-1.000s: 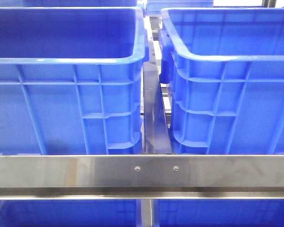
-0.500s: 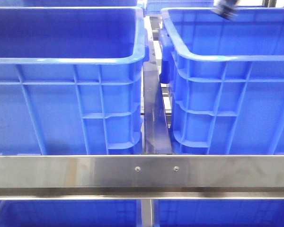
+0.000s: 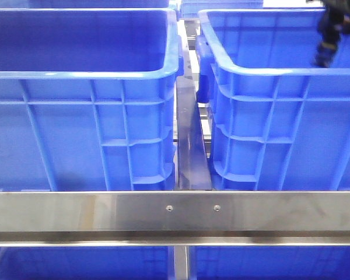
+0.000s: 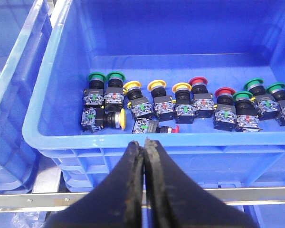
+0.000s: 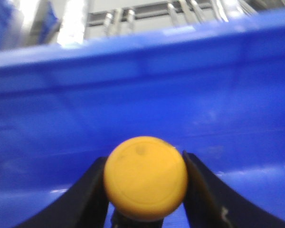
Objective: Pick red and yellow buttons and place in box
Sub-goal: 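Lower the yellow button into the bin and open the right gripper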
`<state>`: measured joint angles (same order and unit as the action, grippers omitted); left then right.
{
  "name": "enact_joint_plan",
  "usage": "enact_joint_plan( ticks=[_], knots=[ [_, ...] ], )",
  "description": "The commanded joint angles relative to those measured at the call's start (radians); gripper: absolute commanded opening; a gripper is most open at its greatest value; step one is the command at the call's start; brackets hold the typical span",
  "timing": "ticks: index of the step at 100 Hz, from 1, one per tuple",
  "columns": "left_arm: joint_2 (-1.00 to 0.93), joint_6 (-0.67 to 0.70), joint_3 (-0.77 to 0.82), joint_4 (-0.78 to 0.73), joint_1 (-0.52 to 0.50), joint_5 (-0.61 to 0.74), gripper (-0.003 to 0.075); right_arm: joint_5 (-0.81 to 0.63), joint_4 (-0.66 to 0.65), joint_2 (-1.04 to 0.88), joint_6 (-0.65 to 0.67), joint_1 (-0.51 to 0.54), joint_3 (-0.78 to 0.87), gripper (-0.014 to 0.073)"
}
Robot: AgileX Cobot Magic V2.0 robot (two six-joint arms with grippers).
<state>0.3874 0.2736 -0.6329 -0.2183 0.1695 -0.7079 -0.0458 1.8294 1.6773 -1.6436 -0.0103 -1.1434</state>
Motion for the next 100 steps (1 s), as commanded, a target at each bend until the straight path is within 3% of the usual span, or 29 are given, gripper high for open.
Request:
enact_joint_plan(
  ticks=[1,58,100],
  knots=[
    [0.006,0.008,-0.024,-0.010,-0.001,0.087,-0.0019,0.022,0.003,0.005,-0.013,0.025,-0.058,0.0109],
    [0.006,0.008,-0.024,-0.010,-0.001,0.089,-0.0019,0.061,0.002,0.190,-0.013,0.039,-0.196,0.0108],
    [0.006,0.008,-0.024,-0.010,-0.001,0.089,-0.0019,0.106,0.003,0.247,-0.013,0.038,-0.193,0.0113]
  ],
)
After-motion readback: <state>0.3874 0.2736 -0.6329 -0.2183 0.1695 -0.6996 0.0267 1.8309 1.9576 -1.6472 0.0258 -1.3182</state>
